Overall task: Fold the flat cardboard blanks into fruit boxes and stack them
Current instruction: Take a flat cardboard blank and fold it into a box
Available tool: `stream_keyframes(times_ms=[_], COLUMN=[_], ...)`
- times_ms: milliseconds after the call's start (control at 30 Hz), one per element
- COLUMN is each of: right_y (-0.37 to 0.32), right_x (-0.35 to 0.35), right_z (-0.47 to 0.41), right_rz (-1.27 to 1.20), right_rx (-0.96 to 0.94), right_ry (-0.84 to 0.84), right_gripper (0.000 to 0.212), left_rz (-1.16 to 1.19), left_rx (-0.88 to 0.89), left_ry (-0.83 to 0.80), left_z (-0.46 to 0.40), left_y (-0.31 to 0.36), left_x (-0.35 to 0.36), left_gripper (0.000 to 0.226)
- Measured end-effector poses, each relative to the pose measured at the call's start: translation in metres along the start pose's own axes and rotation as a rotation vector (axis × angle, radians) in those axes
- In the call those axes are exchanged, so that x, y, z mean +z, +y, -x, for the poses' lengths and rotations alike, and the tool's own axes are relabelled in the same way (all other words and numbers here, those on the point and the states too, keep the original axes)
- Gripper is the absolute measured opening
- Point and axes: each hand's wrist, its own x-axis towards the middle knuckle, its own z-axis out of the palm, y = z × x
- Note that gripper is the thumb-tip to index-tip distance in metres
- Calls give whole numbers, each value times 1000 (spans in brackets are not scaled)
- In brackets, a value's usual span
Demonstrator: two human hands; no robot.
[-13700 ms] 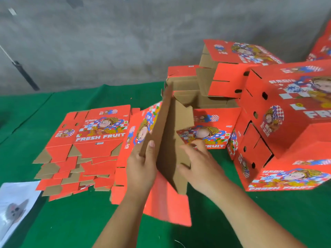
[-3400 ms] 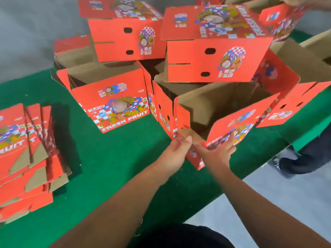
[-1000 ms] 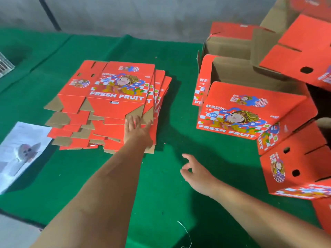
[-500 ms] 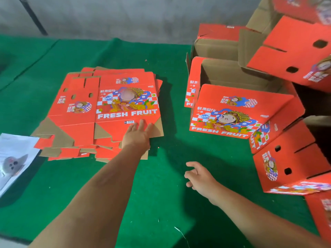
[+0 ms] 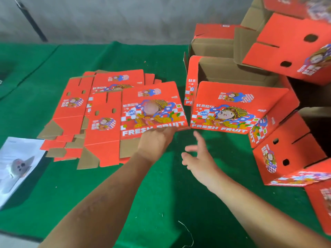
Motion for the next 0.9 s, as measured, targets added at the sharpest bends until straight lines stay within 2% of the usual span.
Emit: stream_keyframes(times_ms=[67,100,133,200,233,300,367,433,500,600,667,733,800,900], right_y=[-9,-11,-13,-15,-17,-24,-31,-35,-36,-33,-26,-19,-16,-20], right_x=[-9,-15,-21,-32,-36,-41,-46,-54,-65,-79,-87,-97,-111,-128], right_z=[1,3,6,13,17,25,33,39,43,46,46,45,43,40], right_rz=[109,181,255,351,358,342,337,332,306,339,424,519,584,589], right_rx=[-170,-237,-295,-411,-474,-558,-598,-611,-619,-682,-705,-715,-748,-814], right_ry=[81,126,170,240,263,281,272,281,306,260,196,196,236,332], right_gripper=[89,85,71,33,21,13,13,15,19,25,31,42,50,51], left_rz=[73,97,126,179,201,258,304,248,109,213,355,508,588,583], left_rx=[64,71,43,-53,-90,-135,-197,-294,-394,-582,-683,-701,-648,-555], left_ry=[-10,9,39,134,187,226,219,154,52,-92,-8,137,210,264], left_z=[13,19,24,33,38,48,52,54,53,53,49,44,39,31], left_y=[21,28,33,37,39,43,41,26,3,-13,-14,-15,-15,-14], left_x=[-6,-8,-12,-21,-27,-39,-54,-67,-77,-87,-93,-101,-109,-121], left_gripper=[46,51,52,40,30,16,27,36,33,29,36,33,19,29])
